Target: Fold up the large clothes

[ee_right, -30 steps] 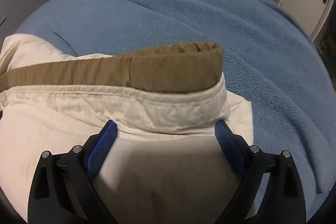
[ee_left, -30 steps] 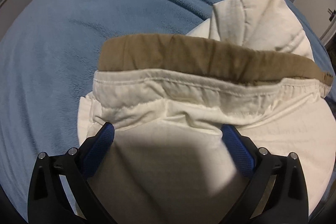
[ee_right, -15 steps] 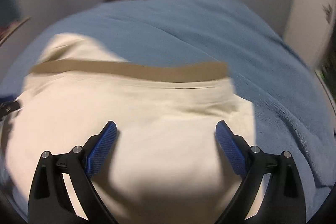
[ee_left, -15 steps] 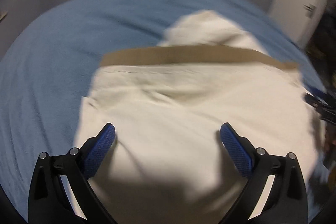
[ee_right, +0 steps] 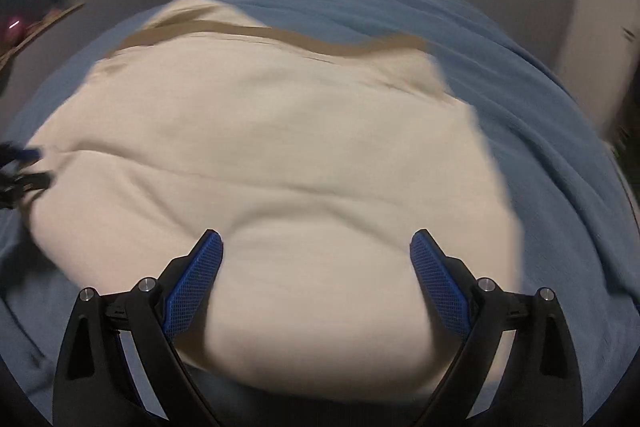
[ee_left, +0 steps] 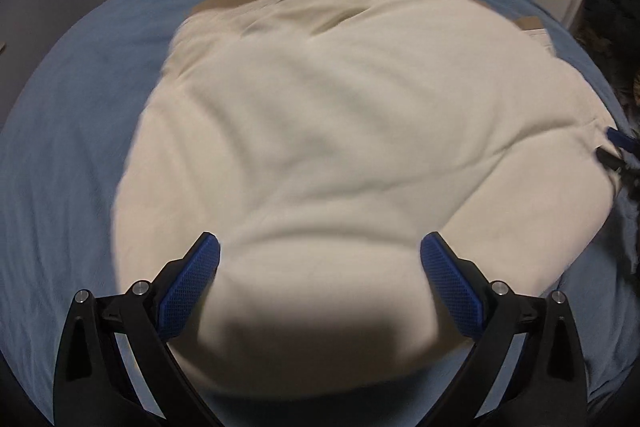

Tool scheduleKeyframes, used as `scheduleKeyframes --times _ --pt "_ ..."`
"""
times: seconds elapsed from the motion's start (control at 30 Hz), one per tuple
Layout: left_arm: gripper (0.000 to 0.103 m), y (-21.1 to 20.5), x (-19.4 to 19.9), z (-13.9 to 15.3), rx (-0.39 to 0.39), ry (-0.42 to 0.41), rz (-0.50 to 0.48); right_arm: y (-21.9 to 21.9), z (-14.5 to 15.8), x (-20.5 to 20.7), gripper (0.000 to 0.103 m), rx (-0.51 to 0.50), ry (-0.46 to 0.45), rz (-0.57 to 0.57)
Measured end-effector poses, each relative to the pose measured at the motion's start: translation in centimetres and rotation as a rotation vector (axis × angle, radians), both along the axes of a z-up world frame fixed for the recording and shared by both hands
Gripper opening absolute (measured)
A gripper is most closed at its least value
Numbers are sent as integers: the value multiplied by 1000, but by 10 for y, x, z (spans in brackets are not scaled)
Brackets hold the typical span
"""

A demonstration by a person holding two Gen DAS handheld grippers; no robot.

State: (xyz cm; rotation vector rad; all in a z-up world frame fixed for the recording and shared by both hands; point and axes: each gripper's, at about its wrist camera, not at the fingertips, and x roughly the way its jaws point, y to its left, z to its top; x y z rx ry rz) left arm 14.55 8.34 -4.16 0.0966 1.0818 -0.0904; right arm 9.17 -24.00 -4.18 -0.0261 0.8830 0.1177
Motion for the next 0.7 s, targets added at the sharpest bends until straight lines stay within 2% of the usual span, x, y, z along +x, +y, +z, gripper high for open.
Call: scheduleKeyframes --times 0.1,0.17,0.27,0.37,0.43,0.6,0.7 --pt "98 18 -18 -3 40 16 34 -38 -5 0 91 23 42 -116" --pt "98 31 -29 -2 22 40 79 -58 -10 -3 91 89 76 -166" --pt "97 57 -31 2 -25 52 173 -58 -5 -4 91 75 70 -173" --pt "95 74 -27 16 -73 3 210 -50 14 -6 91 96 19 -127" --pt "96 78 -17 33 -91 -65 197 -42 23 -3 91 87 -1 -103" --pt "96 71 34 56 -88 -159 146 -38 35 28 91 50 -5 -53" --pt "96 61 64 49 -84 -155 133 -39 37 49 91 27 -21 -25"
